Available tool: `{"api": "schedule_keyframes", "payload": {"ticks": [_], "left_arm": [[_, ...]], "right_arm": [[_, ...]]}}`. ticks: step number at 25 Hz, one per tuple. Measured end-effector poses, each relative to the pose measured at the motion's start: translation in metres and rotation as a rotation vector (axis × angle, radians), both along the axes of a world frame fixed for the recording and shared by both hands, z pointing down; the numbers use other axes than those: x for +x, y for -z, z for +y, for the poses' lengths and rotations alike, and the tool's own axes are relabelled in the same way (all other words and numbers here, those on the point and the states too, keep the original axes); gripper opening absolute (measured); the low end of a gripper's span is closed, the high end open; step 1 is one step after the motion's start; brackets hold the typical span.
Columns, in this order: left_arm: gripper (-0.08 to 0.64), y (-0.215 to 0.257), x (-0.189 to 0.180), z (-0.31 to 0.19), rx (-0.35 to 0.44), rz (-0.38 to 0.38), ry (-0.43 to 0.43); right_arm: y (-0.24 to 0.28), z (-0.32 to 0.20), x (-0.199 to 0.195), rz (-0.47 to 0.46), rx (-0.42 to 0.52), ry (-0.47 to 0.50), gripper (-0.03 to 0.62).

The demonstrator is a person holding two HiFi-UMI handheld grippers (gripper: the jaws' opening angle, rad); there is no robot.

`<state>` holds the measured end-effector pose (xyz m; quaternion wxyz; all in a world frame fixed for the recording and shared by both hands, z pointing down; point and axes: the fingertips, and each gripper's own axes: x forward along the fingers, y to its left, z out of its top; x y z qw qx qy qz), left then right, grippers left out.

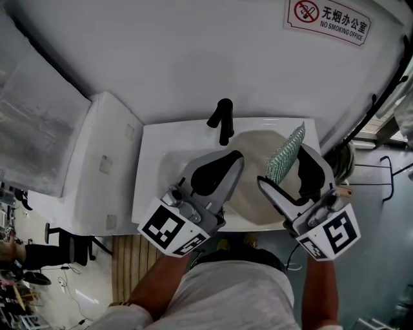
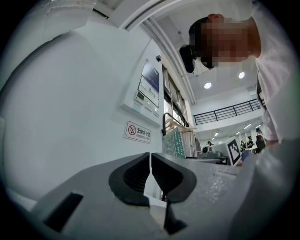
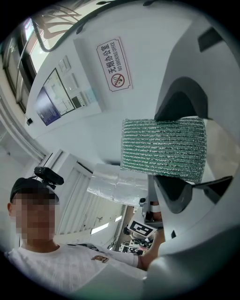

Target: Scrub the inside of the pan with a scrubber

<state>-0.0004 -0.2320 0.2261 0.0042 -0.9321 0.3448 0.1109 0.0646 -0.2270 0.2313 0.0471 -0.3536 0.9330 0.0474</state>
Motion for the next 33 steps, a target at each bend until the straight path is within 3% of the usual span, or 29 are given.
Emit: {"api": "schedule_keyframes", "payload": {"ticks": [33], "left_arm": [[0.015,-0.001,0.011,0.003,0.014,-0.033,-0.016]], "right_arm": [[-0.003,-0.001,0.008,0.006,0.002,-0.014,0.354]]}}
